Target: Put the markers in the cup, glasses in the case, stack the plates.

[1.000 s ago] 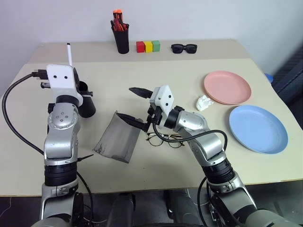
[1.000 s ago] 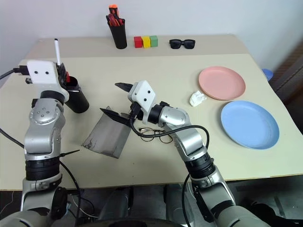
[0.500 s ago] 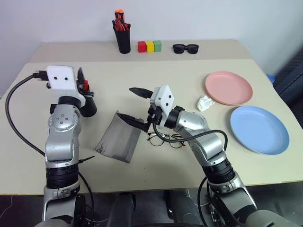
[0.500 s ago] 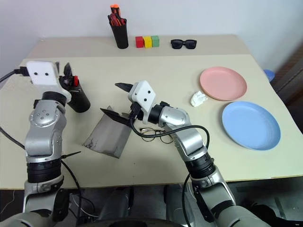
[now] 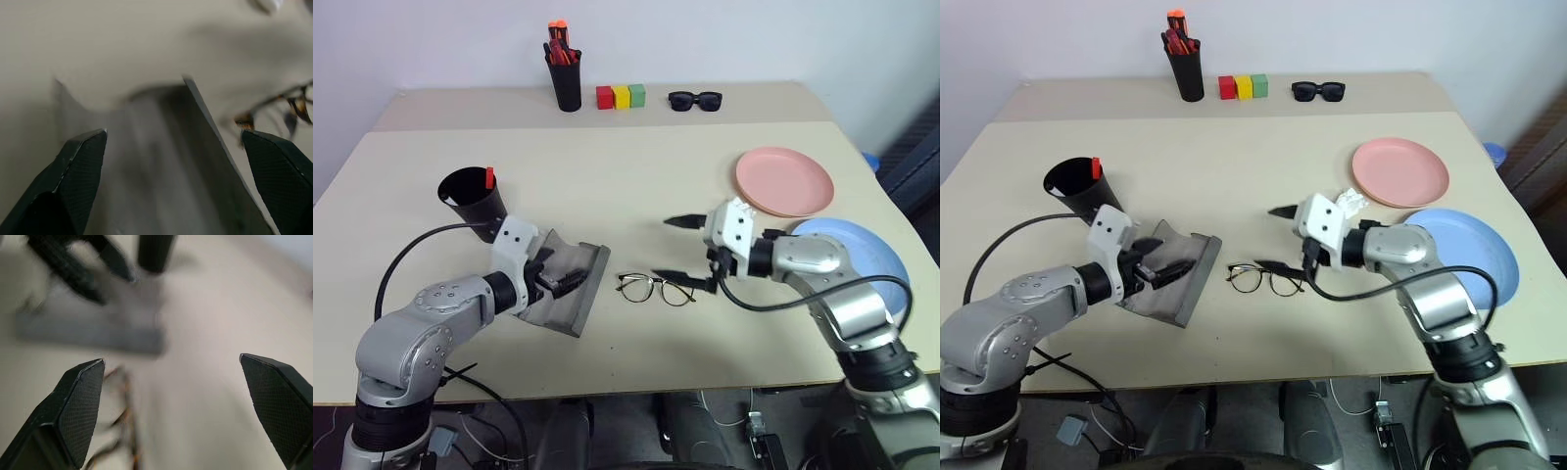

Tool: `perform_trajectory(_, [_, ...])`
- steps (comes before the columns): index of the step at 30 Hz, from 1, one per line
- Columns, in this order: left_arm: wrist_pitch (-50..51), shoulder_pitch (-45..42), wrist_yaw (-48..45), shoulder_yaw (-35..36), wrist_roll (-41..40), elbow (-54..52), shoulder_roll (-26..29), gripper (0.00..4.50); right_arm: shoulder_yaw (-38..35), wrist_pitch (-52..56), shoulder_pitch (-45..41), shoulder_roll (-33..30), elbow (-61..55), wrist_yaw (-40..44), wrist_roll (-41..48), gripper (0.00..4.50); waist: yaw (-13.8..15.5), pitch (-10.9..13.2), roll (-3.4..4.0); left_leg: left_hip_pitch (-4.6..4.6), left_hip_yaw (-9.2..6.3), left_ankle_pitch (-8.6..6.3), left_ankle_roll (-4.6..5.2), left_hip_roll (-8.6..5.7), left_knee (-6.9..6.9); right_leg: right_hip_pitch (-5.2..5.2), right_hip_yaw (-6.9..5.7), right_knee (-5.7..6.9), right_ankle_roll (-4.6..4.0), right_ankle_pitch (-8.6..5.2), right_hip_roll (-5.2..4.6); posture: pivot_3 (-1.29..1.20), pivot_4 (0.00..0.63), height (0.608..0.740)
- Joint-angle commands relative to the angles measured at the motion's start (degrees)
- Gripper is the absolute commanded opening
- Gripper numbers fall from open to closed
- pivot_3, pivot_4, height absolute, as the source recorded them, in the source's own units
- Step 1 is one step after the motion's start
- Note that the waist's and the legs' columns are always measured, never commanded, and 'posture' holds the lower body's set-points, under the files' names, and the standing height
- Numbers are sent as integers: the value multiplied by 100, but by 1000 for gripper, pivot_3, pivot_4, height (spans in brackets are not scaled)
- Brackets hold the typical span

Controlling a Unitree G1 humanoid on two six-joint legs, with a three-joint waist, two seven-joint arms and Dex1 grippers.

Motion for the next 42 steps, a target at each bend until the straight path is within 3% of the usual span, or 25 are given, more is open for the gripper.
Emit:
perform_trajectory(1, [291, -47, -37, -227, -176, -282, 139, 4484, -124, 109, 85, -150, -437, 183, 235, 4500, -13, 0, 0, 0, 0, 0, 0, 0, 0, -1, 0, 0, 0, 0, 0, 0, 150, 740])
perform_trajectory(3, [317, -24, -72, -412, -146, -286, 205, 4484, -99, 157, 121, -138, -524, 138, 239, 4500, -11, 0, 0, 3, 0, 0, 0, 0, -1, -1, 2, 1, -1, 0, 1, 0, 150, 740])
perform_trajectory(6, [284, -22, -5, -563, -53, -211, 180, 3682, -31, 202, 93, -48, -584, 32, 198, 4500, 7, 0, -1, 2, 0, 0, 0, 0, 1, 0, 2, -1, -3, 0, 1, 0, 150, 740])
perform_trajectory(13, [105, -13, 29, -676, 69, -161, 207, 110, 59, 317, -100, 40, -539, -32, 179, 4500, 8, 0, 0, 1, 1, 0, 0, -1, 2, 0, 2, -3, -23, 10, -1, 0, 150, 740])
perform_trajectory(17, [-727, -13, -310, -1029, 519, -107, 671, 44, 85, 336, -144, 56, -531, -21, 204, 4500, 4, 0, -1, 1, 2, 0, 0, -1, 1, -2, 2, -2, -24, 10, 0, 0, 150, 740])
perform_trajectory(22, [-3719, -12, -1681, -1845, 2129, 518, 1938, 44, 199, 477, -173, 134, -531, -91, 175, 4500, 11, 2, 1, -3, 4, 0, -1, 0, -2, -6, 3, -7, -29, 9, -1, 0, 150, 740])
perform_trajectory(24, [-4611, -130, -2052, -2054, 2535, 997, 2118, 44, 231, 518, -184, 164, -519, -127, 161, 4500, 19, 3, 3, -3, 12, 0, -1, -1, -6, -8, 5, -10, -31, 8, -6, 0, 150, 740])
perform_trajectory(35, [-6414, -2041, -3859, -2971, 3287, 3631, 1235, 44, 399, 1032, 3, 41, -576, -444, -25, 4500, 150, 3, 3, -28, 15, -3, 6, -2, -1, -24, 4, -8, -26, 8, -4, 0, 150, 740])
perform_trajectory(39, [-6808, -2347, -4240, -3042, 3417, 4127, 976, 44, 441, 1237, 42, -50, -605, -500, -120, 4500, 141, 3, 3, -31, 15, -3, 6, -2, 6, -24, 4, -4, -25, 9, -2, 0, 150, 740])
perform_trajectory(42, [-7013, -2513, -4299, -3007, 3536, 4384, 805, 879, 487, 1218, 30, -84, -635, -570, -271, 4500, 139, 3, 3, -28, 15, -3, 8, -1, 5, -26, 5, 0, -23, 10, -1, 0, 150, 740])
